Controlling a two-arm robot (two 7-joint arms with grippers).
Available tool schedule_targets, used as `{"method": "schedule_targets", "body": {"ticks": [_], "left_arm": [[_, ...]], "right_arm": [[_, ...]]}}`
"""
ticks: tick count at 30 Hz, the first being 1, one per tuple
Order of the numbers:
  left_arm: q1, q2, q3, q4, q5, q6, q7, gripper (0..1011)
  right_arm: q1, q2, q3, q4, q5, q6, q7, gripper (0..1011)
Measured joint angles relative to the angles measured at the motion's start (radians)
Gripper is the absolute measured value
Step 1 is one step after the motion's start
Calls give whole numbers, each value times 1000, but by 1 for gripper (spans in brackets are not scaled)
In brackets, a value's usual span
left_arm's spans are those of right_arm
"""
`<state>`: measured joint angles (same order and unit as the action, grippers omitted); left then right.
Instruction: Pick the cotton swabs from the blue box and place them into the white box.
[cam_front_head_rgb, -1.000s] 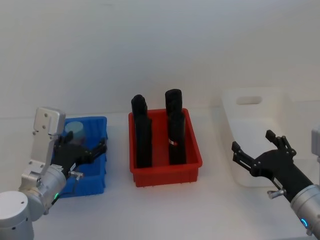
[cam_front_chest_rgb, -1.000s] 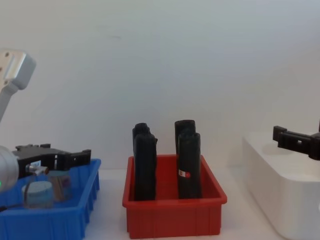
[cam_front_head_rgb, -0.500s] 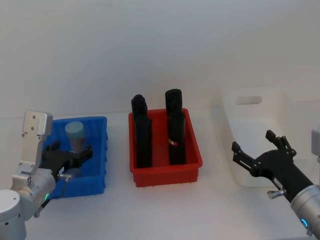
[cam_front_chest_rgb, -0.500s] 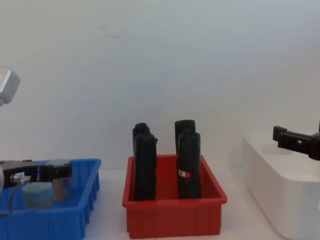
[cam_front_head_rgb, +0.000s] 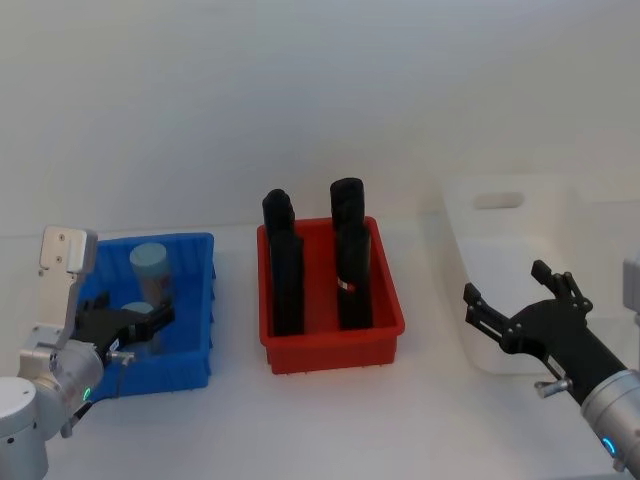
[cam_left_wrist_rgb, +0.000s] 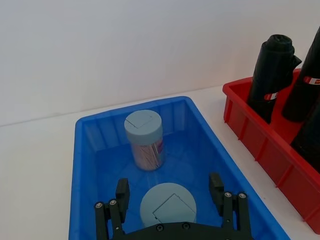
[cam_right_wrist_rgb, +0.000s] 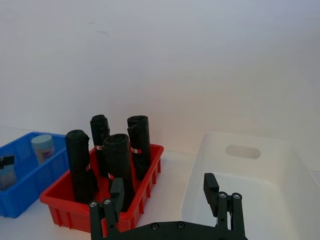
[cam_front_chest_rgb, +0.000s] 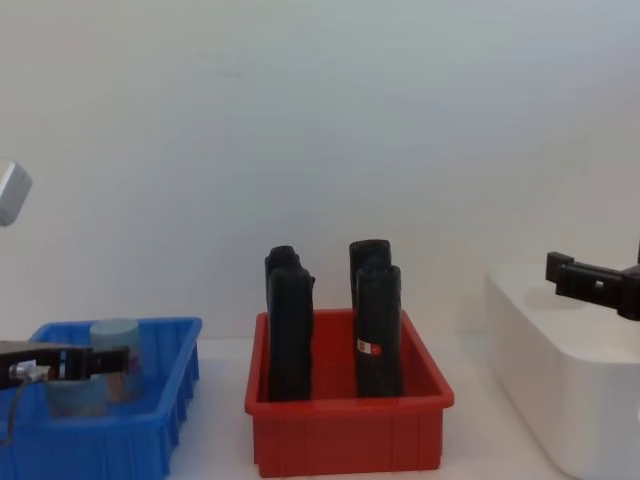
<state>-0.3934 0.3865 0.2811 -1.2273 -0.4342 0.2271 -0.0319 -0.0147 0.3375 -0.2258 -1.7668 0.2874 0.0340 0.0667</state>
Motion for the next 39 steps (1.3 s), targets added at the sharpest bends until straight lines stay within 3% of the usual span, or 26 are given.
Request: {"method": "schedule_targets", "body": {"ticks": [12,24,39], "left_arm": [[-17,-8,-5,34,-1,17,-16,983],[-21,-12,-11,45,-25,34,-25,663],[-4,-8,-18,5,-46,40,-32,659]], "right_arm": [[0,0,0,0,0,0,0,1001],[0,0,0,0,0,0,0,1001],[0,0,0,0,0,0,0,1001]]}}
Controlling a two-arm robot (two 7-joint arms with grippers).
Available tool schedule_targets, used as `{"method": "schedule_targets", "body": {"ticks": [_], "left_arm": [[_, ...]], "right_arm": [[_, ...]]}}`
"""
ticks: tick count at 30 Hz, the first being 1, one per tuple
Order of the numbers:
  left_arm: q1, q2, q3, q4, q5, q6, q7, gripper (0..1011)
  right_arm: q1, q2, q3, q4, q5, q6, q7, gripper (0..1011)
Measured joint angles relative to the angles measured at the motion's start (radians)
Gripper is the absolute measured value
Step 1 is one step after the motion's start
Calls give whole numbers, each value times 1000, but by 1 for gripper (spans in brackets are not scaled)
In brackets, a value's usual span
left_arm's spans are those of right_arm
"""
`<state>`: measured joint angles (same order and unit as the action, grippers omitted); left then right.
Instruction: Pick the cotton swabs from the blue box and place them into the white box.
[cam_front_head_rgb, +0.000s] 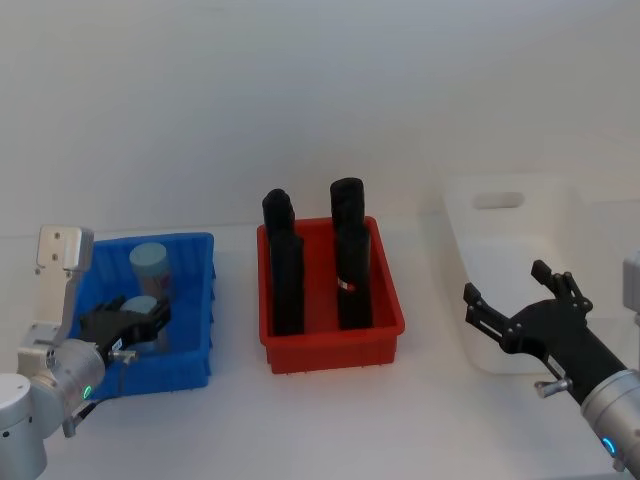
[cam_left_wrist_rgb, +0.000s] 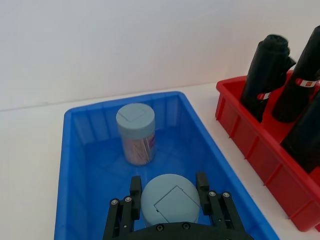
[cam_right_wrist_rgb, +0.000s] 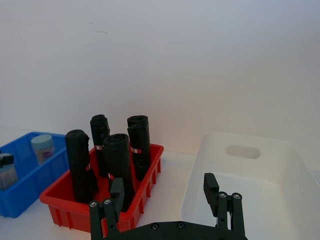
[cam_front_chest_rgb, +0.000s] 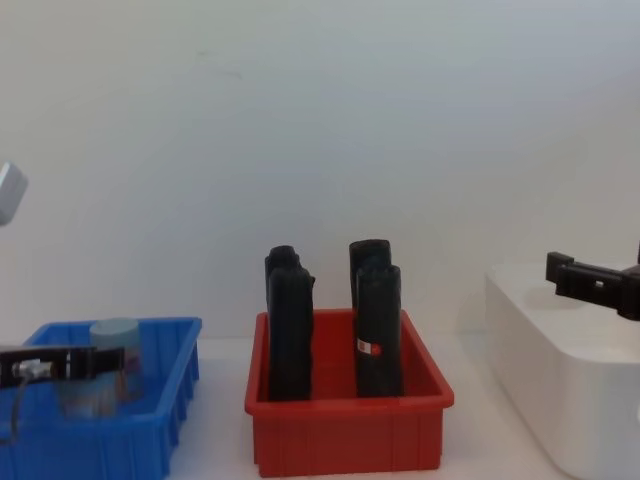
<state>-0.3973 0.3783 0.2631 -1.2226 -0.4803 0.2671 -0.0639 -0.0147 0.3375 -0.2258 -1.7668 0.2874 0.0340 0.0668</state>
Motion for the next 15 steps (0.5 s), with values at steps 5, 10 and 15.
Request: {"method": "schedule_targets", "body": {"ticks": [5,10,15], "left_arm": [[7,9,-4,-42,16,-7,-12,659],[14,22,-9,-100,43,-6,-33,659],[18,33,-12,-152,64,7,-55,659]], "right_arm": [[0,0,0,0,0,0,0,1001],[0,0,0,0,0,0,0,1001],[0,0,0,0,0,0,0,1001]]}}
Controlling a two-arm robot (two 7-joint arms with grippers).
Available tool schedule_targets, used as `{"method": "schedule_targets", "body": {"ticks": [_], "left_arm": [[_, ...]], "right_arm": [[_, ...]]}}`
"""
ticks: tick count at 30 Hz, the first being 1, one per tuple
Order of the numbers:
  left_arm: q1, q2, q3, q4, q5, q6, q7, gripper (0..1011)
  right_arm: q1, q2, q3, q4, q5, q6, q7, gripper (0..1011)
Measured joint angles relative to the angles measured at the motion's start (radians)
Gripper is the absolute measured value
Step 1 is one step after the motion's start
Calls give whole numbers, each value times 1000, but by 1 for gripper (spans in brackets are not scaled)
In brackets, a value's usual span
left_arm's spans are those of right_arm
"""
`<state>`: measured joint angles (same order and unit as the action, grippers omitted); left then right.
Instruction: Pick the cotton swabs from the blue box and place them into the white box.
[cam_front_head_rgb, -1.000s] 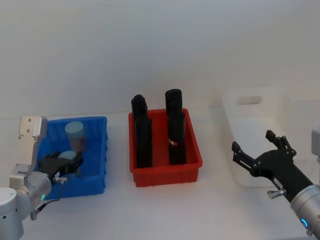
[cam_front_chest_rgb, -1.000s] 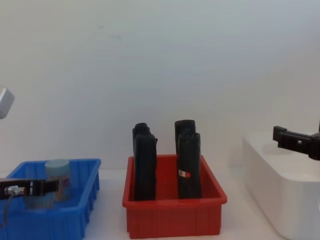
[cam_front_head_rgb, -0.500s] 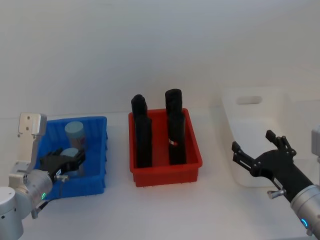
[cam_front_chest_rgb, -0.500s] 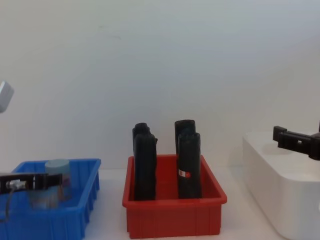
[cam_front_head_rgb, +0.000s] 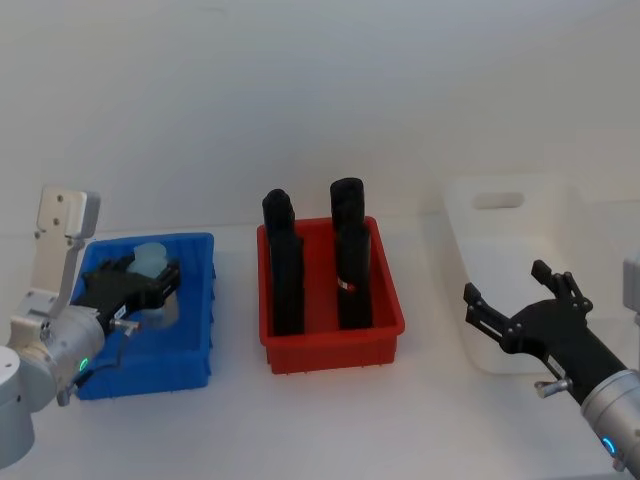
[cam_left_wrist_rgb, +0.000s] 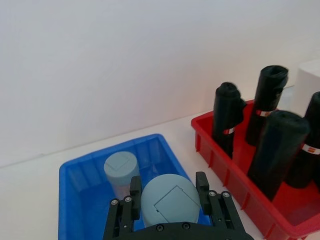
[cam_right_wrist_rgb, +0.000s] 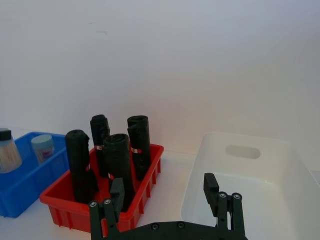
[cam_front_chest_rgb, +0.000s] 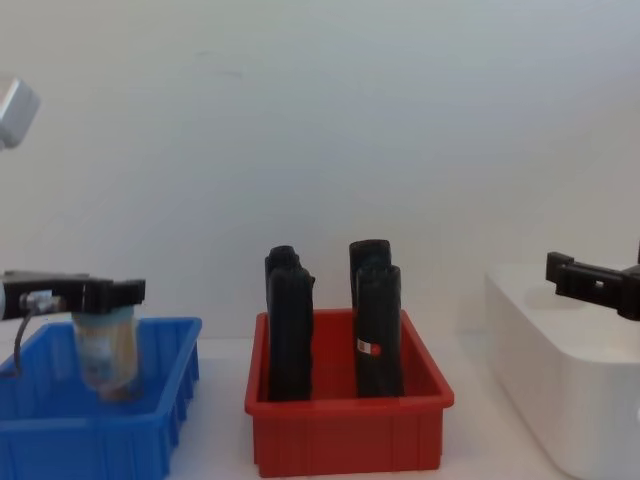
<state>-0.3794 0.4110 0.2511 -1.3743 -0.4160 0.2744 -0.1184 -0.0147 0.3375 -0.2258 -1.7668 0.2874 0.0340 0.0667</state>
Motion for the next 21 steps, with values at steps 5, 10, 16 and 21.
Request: {"method": "schedule_targets", "body": {"ticks": [5,10,16,21], "left_arm": [[2,13,-4,-57,20,30,-40,659],[0,24,-6,-106,31,61,-84,659],[-7,36,-9,-161,37,109,-149,659],[-16,44,-9,-199,37,146,-212,659]], "right_arm": [[0,0,0,0,0,0,0,1001],[0,0,0,0,0,0,0,1001],[0,0,0,0,0,0,0,1001],[0,0,0,0,0,0,0,1001]]}}
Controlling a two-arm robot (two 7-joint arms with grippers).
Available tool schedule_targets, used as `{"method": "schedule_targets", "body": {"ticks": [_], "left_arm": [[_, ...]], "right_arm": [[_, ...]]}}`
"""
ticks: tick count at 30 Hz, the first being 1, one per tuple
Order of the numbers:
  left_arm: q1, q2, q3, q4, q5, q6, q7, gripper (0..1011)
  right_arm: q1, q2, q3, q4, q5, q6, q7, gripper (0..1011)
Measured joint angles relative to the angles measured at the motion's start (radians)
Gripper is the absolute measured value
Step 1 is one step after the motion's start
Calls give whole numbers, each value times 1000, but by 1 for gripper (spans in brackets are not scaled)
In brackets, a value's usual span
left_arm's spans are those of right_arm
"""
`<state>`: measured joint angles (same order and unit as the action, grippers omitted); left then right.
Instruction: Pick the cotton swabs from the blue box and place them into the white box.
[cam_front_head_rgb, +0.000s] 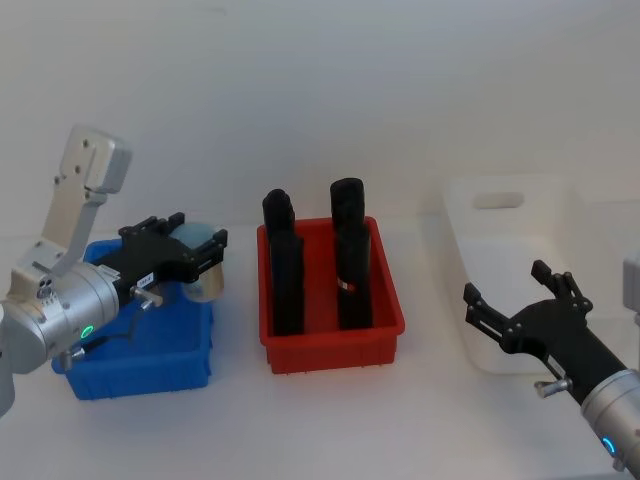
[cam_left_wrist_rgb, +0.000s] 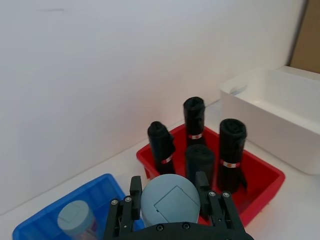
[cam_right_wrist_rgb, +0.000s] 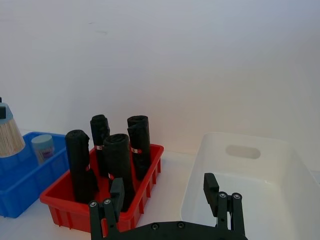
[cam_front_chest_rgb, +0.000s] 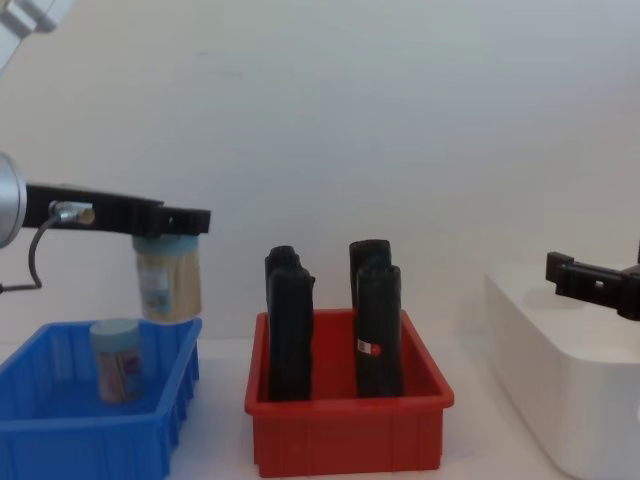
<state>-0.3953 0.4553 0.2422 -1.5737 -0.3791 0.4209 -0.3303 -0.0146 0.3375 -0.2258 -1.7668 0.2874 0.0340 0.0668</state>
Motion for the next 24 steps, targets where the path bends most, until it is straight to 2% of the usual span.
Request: {"method": "schedule_targets", "body": {"ticks": [16,24], "left_arm": [[-39,2,23,-53,2,58,-206,659],[-51,-4,35,-61,5,70,-263,659]], "right_arm": [[0,0,0,0,0,0,0,1001],[0,0,0,0,0,0,0,1001]]}}
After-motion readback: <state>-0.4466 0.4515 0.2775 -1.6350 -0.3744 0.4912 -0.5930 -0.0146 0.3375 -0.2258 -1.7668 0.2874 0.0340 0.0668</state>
